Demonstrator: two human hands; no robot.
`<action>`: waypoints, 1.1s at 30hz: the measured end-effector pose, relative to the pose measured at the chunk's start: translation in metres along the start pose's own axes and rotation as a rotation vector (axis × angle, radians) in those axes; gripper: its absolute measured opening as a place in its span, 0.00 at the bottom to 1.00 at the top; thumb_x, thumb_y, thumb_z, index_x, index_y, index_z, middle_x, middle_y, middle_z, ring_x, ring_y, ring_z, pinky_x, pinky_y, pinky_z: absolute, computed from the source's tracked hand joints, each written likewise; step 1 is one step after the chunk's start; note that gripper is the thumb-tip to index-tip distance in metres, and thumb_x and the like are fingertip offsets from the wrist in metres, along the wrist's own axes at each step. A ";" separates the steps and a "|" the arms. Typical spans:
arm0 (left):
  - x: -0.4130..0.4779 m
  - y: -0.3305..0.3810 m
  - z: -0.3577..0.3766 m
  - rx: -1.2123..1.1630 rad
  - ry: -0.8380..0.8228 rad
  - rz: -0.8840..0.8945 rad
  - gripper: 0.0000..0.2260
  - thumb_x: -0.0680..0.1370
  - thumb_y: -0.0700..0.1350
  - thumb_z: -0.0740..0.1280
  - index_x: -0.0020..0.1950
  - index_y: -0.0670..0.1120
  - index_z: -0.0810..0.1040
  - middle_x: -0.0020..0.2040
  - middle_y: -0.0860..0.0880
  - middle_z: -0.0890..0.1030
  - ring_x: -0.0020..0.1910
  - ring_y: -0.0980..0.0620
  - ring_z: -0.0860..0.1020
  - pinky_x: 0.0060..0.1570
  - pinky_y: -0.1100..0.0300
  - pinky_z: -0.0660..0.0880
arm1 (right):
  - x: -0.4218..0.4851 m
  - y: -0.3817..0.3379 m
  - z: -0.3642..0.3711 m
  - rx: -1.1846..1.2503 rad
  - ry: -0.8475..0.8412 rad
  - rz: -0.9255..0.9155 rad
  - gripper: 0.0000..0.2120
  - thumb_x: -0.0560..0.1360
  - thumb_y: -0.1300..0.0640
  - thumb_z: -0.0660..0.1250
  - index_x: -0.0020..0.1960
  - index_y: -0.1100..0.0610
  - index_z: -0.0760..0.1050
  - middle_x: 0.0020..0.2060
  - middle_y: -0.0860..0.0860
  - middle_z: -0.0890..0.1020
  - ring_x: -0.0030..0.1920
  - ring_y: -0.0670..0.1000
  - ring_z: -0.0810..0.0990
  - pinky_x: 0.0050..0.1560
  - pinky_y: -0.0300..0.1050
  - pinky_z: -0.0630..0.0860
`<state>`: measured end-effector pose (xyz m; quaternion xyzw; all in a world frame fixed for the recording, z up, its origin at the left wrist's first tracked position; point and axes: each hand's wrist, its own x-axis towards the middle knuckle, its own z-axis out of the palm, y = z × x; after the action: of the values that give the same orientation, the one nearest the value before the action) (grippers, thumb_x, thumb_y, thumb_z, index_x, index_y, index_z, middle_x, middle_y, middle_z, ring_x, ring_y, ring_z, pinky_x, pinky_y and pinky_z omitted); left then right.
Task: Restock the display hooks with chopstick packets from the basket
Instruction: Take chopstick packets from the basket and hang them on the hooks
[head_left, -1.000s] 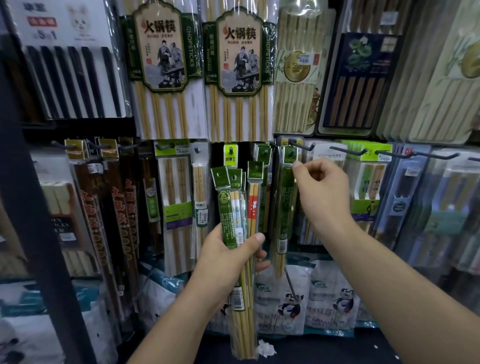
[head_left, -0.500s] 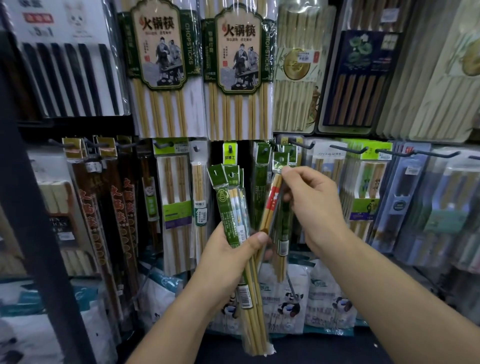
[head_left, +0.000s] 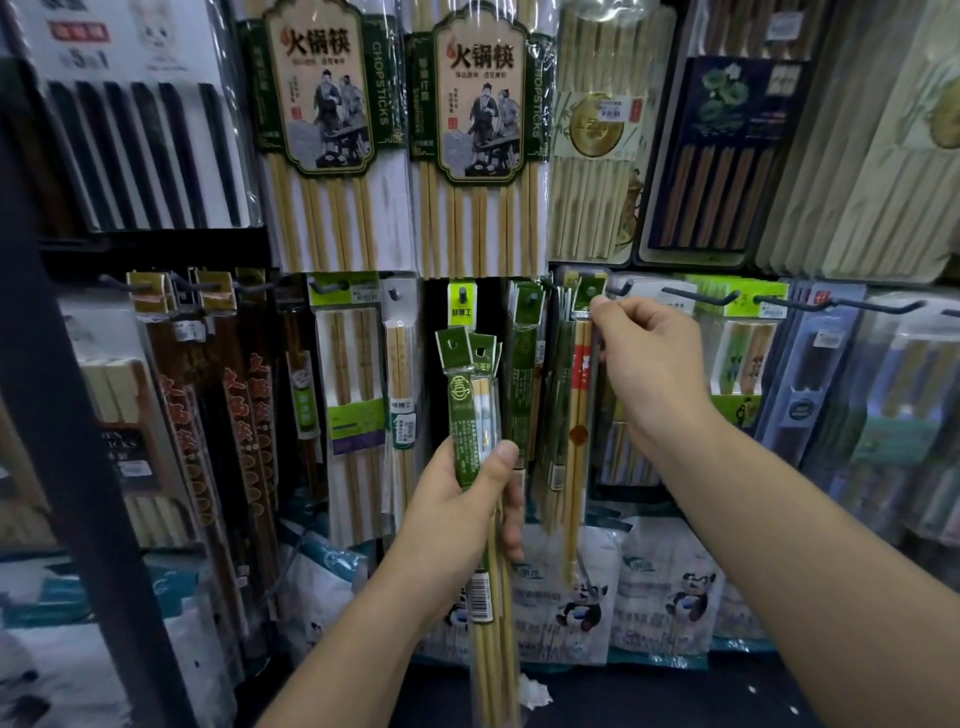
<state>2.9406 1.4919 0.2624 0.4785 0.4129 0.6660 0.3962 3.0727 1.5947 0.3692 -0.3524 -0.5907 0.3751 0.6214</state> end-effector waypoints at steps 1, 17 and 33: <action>0.000 0.001 0.000 0.001 0.005 0.004 0.09 0.76 0.60 0.68 0.45 0.56 0.75 0.36 0.49 0.79 0.27 0.52 0.75 0.29 0.58 0.76 | 0.001 0.000 0.000 -0.001 0.002 0.000 0.13 0.81 0.54 0.67 0.38 0.56 0.78 0.26 0.44 0.73 0.26 0.41 0.70 0.30 0.31 0.70; 0.000 0.001 -0.004 0.068 0.018 0.008 0.08 0.83 0.48 0.66 0.46 0.59 0.77 0.32 0.48 0.78 0.26 0.50 0.75 0.27 0.60 0.74 | 0.006 0.015 -0.004 -0.105 0.049 -0.032 0.15 0.79 0.53 0.69 0.34 0.55 0.75 0.22 0.41 0.70 0.26 0.39 0.70 0.39 0.35 0.72; -0.001 0.002 0.004 -0.081 0.024 0.024 0.08 0.74 0.50 0.73 0.53 0.56 0.83 0.47 0.47 0.86 0.41 0.44 0.86 0.38 0.49 0.84 | -0.048 0.015 0.006 -0.039 -0.312 -0.006 0.08 0.79 0.54 0.70 0.42 0.51 0.83 0.32 0.43 0.80 0.34 0.42 0.77 0.33 0.33 0.72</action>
<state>2.9441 1.4908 0.2645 0.4589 0.3846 0.6927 0.4021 3.0648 1.5597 0.3341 -0.3003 -0.6882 0.4120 0.5162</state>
